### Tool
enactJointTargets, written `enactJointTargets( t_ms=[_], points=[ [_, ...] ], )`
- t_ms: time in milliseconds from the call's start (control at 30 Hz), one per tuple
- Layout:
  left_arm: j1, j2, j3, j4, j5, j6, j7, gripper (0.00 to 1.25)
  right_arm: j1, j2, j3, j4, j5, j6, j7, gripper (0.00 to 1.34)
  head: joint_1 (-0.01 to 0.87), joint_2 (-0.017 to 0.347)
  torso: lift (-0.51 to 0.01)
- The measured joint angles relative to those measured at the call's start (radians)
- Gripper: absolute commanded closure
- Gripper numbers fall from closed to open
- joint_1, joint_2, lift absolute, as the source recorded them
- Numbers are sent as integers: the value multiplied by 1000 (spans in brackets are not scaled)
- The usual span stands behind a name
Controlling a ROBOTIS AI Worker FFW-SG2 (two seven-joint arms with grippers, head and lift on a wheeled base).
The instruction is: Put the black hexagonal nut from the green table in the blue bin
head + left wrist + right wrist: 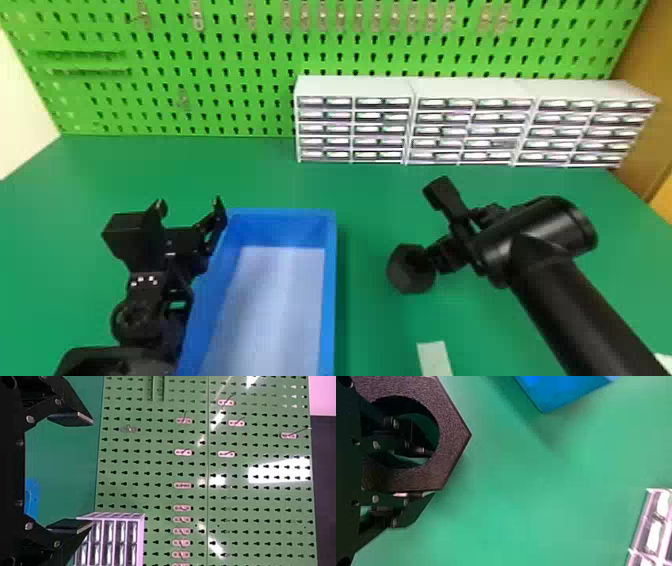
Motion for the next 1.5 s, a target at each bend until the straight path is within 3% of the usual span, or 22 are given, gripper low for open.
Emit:
enactJointTargets(
  t_ms=[667,1000,1500],
  points=[
    [-1,0,-6,6,0,0,0,357,78,-2,-143,-165,-22,16,0,1006,657,57,-95],
    [-2,-1,-8,10,0,0,1,357,124,0,-200,-291,-128,-19,-7,1013,657,57,-95],
    [-3,-2,-11,12,0,0,6,360,186,-7,-226,-483,-329,-76,-123,1013,657,57,-95]
  ],
)
